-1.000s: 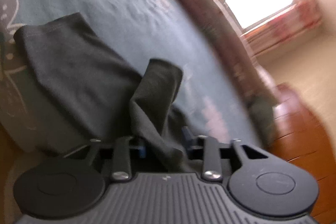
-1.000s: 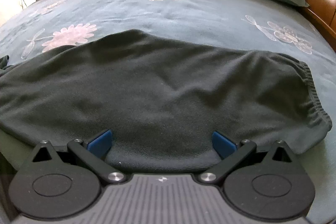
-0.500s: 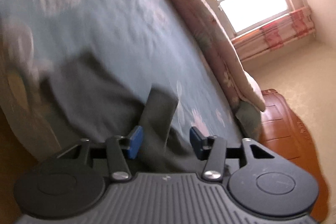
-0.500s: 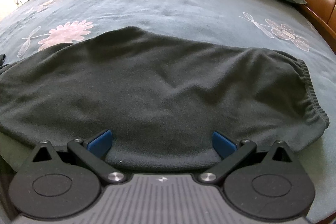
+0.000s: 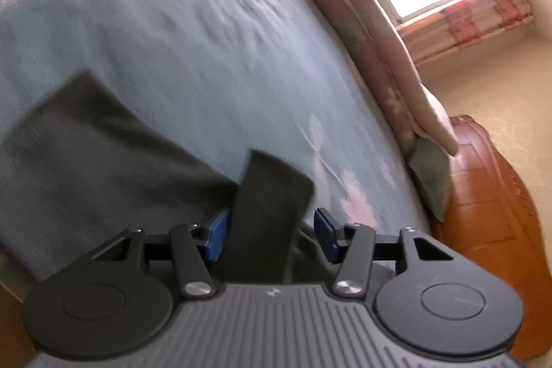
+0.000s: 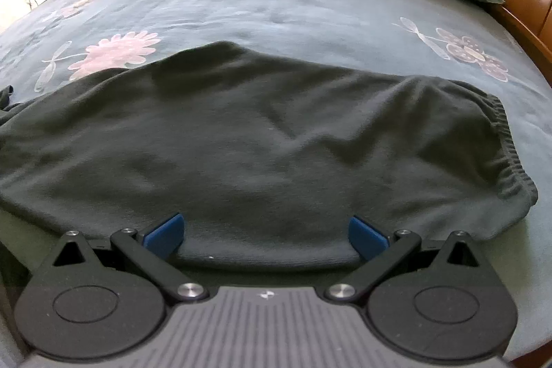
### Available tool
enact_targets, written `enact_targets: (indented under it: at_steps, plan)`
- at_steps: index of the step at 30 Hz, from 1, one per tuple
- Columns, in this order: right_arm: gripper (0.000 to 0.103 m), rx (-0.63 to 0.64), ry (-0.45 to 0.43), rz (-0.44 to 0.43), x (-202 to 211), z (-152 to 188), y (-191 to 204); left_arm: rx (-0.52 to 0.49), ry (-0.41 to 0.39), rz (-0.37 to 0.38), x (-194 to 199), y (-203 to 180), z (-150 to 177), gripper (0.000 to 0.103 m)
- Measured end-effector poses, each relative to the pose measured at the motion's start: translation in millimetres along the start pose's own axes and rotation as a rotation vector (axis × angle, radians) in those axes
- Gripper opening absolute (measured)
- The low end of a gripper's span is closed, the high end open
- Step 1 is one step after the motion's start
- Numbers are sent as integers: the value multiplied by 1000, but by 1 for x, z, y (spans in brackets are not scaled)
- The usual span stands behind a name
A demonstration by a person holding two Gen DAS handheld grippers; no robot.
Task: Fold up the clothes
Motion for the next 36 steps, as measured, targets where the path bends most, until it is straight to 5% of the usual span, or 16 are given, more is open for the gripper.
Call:
enact_targets:
  at_steps: [7,24,29,36]
  plan:
    - [103,34,5,-21,0,-2,12,-58,98,162,-25,-55,32,55]
    - [103,44,-12,-37,-3,1,14,-165,12,65,24,-60,6,55]
    - [103,48,-7,-35,-3,0,15,2,39,-5,7,-6,-4,55]
    - [103,55,4,-17,-4,-1,18,44,53,-1,-15,13,-9,56]
Point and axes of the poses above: each gripper's, at about its wrist camera, not at the fingertips, and x roughly against the way its jaws point, y to its left, z to its underside, the point moved 3 cm from there along -x, roughly the way its jaws point, and after that the axes turned 5 degrees about y, right-handed, at the moved point
